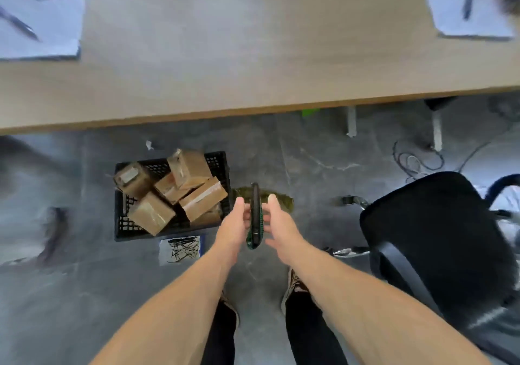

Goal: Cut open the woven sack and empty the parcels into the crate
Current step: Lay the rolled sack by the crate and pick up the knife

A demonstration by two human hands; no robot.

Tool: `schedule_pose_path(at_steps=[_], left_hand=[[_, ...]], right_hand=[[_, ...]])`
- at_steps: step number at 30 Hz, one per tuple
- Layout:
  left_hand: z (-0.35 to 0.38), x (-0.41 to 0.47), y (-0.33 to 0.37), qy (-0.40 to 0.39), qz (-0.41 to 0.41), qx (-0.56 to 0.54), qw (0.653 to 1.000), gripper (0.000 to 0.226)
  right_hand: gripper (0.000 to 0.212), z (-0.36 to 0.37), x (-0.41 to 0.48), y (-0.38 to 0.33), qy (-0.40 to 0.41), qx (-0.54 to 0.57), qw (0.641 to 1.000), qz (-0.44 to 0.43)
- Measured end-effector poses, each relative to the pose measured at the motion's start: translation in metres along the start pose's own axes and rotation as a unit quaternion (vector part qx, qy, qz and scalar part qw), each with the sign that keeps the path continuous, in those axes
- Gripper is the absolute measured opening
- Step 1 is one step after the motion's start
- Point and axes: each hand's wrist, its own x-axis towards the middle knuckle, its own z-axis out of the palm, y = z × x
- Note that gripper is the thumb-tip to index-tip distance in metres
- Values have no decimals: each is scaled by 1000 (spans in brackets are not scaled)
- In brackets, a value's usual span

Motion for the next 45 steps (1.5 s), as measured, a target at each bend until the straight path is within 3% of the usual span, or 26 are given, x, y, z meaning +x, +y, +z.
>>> schedule_pose_path(at_steps=[4,8,16,24,34,39,42,45], left_hand=[[-23,-53,54,-28,50,16,998,46],[-51,-86,97,-40,106,25,993,44],[-67,-121,172,-60,167,25,984,48],[-33,-123,232,-51,199,53,977,44],[42,-49,306,34,151,57,986,39],[68,-7,335,58,130,70,987,48],[75,27,339,91,111,76,987,67],[77,52,335,109,113,91,984,70]], right_hand=[[44,16,-63,-48,-17,30,998,-51],[54,46,-113,-78,-24,47,994,-97],[55,62,-152,-145,-37,58,981,-181],[55,40,-130,-214,-65,37,976,-205],[41,-2,-40,-307,-88,14,983,-163],[36,-18,-1,-351,-97,-5,988,-121],[37,-23,15,-360,-96,-13,988,-116],[41,-19,19,-361,-89,-46,986,-131]])
